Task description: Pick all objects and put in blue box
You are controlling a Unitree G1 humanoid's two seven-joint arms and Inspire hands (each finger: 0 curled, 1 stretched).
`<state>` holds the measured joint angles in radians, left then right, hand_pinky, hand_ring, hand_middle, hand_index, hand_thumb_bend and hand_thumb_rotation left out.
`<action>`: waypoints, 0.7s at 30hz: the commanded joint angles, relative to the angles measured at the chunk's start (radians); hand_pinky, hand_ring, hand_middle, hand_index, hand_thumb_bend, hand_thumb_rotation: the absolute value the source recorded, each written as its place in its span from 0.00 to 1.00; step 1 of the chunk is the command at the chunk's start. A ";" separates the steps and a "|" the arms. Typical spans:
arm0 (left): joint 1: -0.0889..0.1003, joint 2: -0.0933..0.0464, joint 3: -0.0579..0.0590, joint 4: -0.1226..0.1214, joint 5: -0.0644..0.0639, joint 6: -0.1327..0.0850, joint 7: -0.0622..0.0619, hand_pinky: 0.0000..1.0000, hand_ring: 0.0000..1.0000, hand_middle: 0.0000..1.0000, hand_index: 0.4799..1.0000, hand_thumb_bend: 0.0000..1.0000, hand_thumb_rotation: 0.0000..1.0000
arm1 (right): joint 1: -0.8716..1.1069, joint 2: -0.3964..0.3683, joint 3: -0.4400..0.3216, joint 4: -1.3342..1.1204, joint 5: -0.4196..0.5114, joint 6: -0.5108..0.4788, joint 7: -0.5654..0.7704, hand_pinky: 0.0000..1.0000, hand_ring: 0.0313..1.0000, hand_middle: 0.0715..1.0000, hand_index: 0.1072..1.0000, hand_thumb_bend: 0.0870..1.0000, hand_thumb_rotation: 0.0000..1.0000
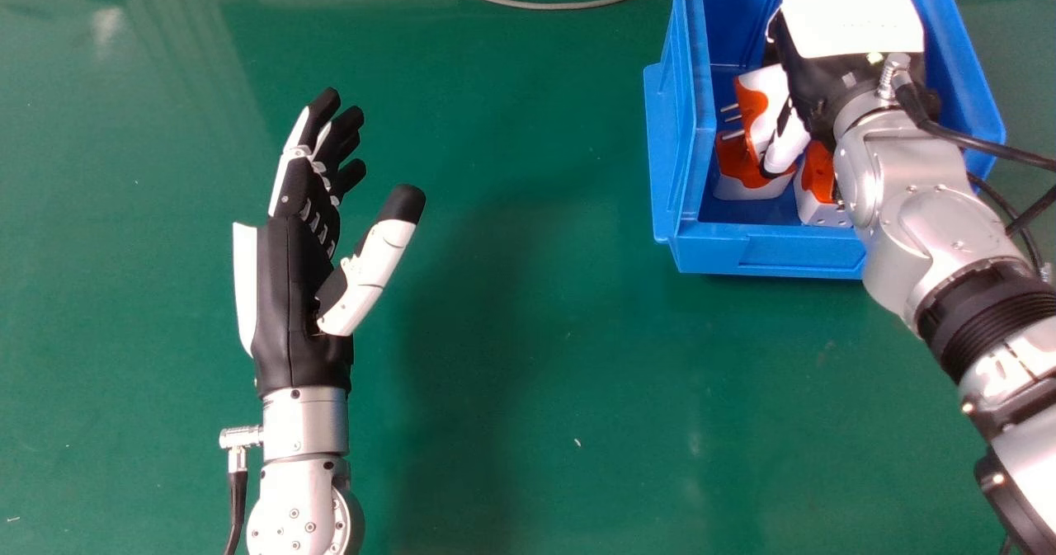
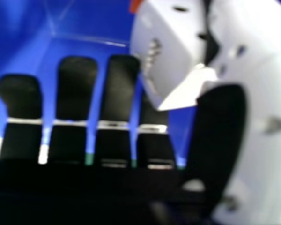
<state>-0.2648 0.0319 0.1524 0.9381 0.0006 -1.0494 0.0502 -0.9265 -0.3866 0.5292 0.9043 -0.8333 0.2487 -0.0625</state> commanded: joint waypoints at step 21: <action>-0.002 -0.005 0.001 0.002 -0.016 -0.027 -0.015 0.87 0.88 0.87 0.76 0.86 0.56 | 0.020 -0.036 -0.012 -0.118 -0.019 0.042 -0.003 0.43 0.59 0.73 0.78 0.74 0.10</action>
<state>-0.2648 0.0292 0.1526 0.9412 -0.0075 -1.0538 0.0433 -0.8911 -0.3983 0.5273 0.8152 -0.8373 0.2752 -0.0622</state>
